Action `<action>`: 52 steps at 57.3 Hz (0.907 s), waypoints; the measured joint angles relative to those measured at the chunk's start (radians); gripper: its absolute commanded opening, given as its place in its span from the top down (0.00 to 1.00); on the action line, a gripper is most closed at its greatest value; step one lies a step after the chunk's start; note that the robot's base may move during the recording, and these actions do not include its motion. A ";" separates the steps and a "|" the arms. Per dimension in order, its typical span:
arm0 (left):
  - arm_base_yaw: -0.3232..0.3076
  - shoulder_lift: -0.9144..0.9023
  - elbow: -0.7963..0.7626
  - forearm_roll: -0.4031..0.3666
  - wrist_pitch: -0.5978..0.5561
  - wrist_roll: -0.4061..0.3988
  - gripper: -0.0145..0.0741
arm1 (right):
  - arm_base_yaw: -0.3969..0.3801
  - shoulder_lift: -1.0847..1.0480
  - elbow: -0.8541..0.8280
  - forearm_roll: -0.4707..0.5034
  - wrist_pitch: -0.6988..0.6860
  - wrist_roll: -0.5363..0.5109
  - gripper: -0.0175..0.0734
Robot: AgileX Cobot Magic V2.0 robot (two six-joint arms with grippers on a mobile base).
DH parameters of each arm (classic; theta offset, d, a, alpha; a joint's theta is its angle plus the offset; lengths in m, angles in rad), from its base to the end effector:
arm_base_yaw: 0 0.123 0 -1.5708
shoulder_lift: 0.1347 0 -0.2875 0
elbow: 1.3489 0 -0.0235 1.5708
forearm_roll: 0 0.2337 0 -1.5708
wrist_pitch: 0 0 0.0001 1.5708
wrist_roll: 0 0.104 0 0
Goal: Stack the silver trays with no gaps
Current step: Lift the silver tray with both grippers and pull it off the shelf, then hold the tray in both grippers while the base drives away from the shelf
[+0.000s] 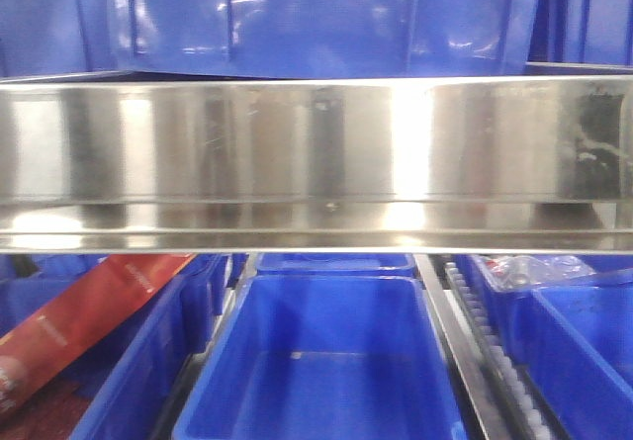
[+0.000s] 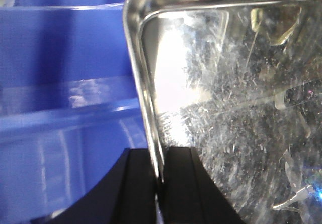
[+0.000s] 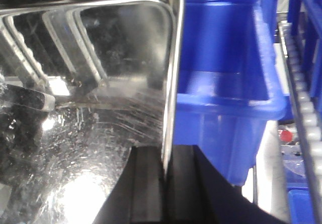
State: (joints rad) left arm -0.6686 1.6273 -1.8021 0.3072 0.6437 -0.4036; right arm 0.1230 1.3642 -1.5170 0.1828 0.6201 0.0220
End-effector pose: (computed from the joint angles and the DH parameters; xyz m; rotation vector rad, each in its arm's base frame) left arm 0.3020 -0.2145 0.4525 0.3732 1.9054 -0.3750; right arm 0.2935 0.0474 0.4504 -0.0234 1.9523 0.2977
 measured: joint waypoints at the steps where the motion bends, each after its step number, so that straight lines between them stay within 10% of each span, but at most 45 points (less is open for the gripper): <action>1: 0.000 0.000 0.000 0.000 0.000 0.000 0.84 | 0.000 0.000 0.000 0.000 0.000 0.000 0.89; 52: 0.000 -0.004 0.000 0.002 -0.004 0.000 0.84 | 0.000 0.003 0.000 -0.002 -0.007 0.000 0.89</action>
State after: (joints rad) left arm -0.6690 1.6235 -1.8021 0.3095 0.6398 -0.4036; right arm 0.1230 1.3676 -1.5170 0.1803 0.6128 0.0220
